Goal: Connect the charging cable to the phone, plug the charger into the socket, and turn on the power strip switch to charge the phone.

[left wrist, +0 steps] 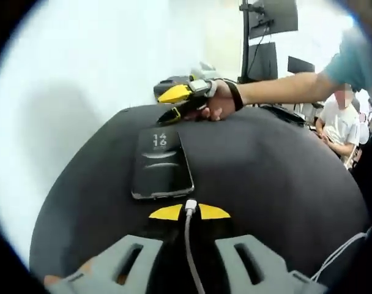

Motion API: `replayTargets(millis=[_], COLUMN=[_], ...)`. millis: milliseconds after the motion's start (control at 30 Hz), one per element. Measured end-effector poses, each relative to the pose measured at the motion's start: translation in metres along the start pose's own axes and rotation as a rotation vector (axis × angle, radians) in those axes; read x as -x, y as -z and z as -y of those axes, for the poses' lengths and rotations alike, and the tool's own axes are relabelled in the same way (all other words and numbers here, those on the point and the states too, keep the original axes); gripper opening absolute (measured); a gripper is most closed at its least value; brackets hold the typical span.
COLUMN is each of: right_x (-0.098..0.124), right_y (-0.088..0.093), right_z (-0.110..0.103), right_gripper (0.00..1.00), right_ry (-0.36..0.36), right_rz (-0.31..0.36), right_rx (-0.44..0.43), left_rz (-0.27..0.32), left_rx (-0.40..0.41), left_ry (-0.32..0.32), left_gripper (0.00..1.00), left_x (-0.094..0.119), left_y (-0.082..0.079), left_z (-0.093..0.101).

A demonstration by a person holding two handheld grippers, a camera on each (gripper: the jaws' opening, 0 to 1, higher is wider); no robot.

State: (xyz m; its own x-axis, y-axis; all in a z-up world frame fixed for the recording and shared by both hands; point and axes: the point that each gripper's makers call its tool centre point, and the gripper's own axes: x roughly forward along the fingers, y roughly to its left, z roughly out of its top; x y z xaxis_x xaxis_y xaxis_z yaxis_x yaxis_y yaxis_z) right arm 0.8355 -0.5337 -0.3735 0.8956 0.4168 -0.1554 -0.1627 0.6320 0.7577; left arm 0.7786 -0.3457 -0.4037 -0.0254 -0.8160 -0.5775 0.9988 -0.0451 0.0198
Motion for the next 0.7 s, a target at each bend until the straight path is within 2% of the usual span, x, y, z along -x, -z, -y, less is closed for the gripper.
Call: replayTargets(millis=[67, 133, 200, 267, 400, 533, 700], right_x=[0.0, 0.0, 0.0, -0.001, -0.001, -0.001, -0.001], right_y=[0.001, 0.001, 0.0, -0.002, 0.001, 0.001, 0.001], right_z=[0.0, -0.001, 0.0, 0.002, 0.0, 0.0, -0.002], right_gripper=[0.47, 0.47, 0.47, 0.47, 0.47, 0.47, 0.5], right_ry=[-0.001, -0.002, -0.002, -0.001, 0.002, 0.007, 0.01], right_rz=[0.0, 0.0, -0.001, -0.001, -0.004, -0.003, 0.008], right_rx=[0.001, 0.0, 0.0, 0.0, 0.011, 0.007, -0.021], left_rz=[-0.003, 0.01, 0.039, 0.057, 0.121, 0.118, 0.143], left_rx=[-0.006, 0.031, 0.114, 0.154, 0.164, 0.162, 0.181], left_ry=[-0.001, -0.023, -0.06, -0.113, -0.175, -0.199, -0.218], left_gripper=[0.04, 0.04, 0.04, 0.04, 0.04, 0.04, 0.04], left_x=[0.0, 0.003, 0.007, 0.011, 0.014, 0.007, -0.001], left_y=[0.001, 0.001, 0.002, 0.004, 0.001, 0.003, 0.004], left_z=[0.0, -0.002, -0.013, -0.025, -0.033, -0.034, -0.032])
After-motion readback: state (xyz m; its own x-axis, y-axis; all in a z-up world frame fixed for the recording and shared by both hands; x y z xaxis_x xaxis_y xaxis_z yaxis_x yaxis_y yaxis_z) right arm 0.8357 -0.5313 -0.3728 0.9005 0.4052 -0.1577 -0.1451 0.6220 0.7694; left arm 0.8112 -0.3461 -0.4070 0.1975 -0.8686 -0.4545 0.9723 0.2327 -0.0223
